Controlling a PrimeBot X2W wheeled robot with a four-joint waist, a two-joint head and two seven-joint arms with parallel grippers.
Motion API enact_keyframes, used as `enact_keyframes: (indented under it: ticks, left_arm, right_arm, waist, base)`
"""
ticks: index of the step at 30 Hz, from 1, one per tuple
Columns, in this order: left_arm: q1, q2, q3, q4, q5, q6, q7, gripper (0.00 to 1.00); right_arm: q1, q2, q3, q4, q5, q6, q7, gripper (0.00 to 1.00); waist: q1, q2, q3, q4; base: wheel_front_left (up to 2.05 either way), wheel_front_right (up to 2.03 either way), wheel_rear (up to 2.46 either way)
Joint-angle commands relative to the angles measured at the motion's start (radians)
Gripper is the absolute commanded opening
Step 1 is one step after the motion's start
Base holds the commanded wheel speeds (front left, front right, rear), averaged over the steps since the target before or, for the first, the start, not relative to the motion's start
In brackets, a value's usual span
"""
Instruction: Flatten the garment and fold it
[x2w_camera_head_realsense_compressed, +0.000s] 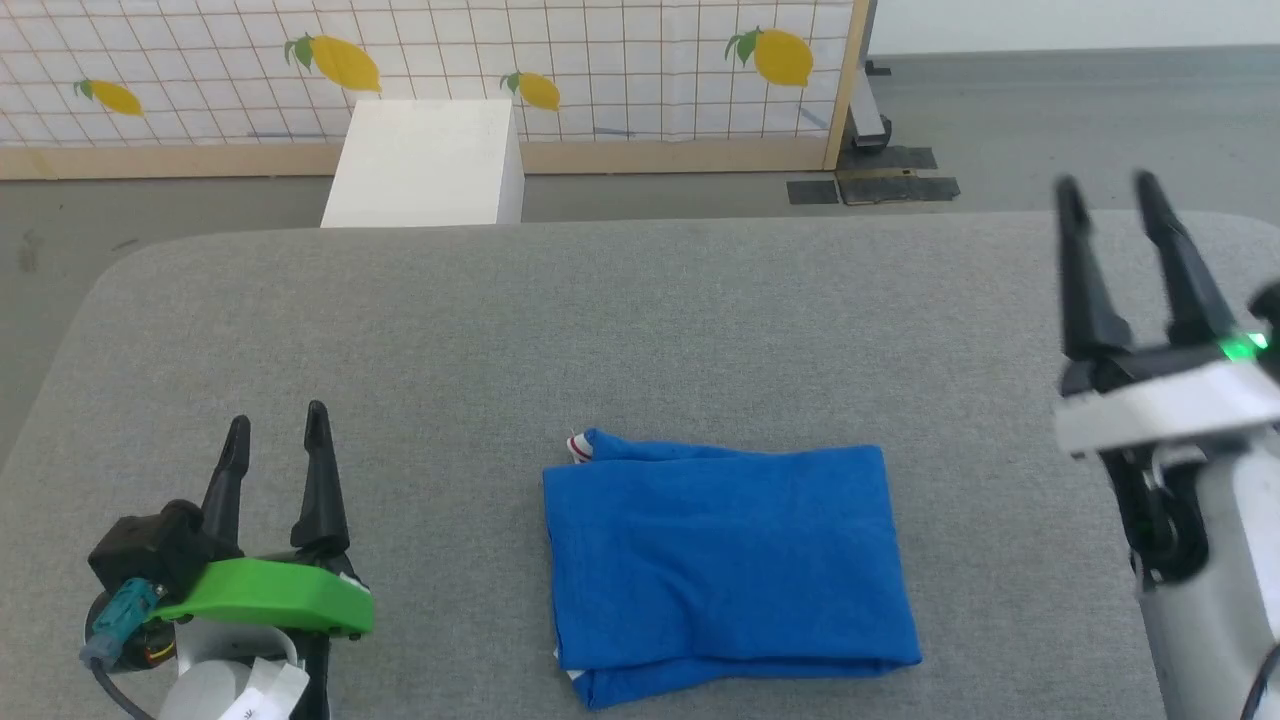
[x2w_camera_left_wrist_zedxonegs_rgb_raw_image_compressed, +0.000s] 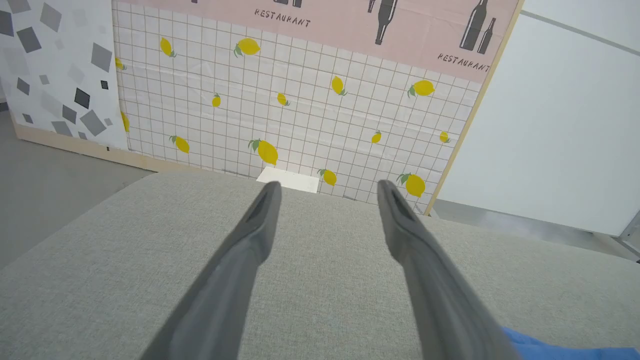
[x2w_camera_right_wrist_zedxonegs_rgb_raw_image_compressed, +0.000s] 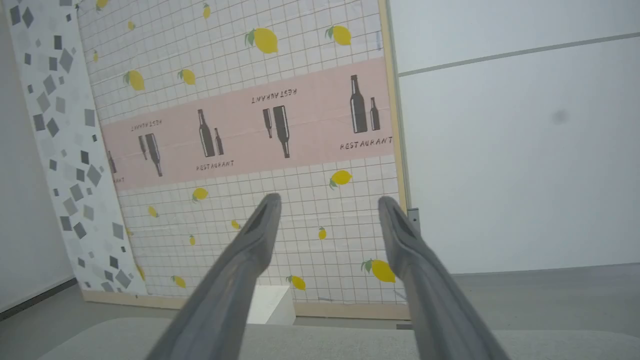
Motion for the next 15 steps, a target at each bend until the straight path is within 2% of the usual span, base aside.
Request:
enact_keyframes:
  ticks: [1, 7, 15]
  left_arm:
    - [0.016, 0.011, -0.002, 0.002, 0.017, 0.01, 0.007, 1.0]
    - [0.017, 0.022, -0.019, 0.009, 0.037, 0.029, 0.041, 1.0]
    - [0.012, 0.027, -0.039, 0.018, 0.053, 0.048, 0.075, 1.0]
  right_arm:
    - [0.046, 0.028, -0.046, -0.02, -0.038, -0.002, -0.01, 1.0]
    - [0.19, 0.099, -0.176, -0.071, -0.157, -0.002, -0.008, 1.0]
    - [0.301, 0.118, -0.199, -0.084, -0.21, -0.002, 0.039, 1.0]
  waist:
    - [0.0, -0.0001, -0.003, 0.0]
    - [0.0, -0.0001, -0.008, 0.0]
    - [0.0, -0.0001, -0.002, 0.002]
  base:
    - [0.0, 0.0, 0.0]
    - [0.0, 0.0, 0.0]
    - [0.0, 0.0, 0.0]
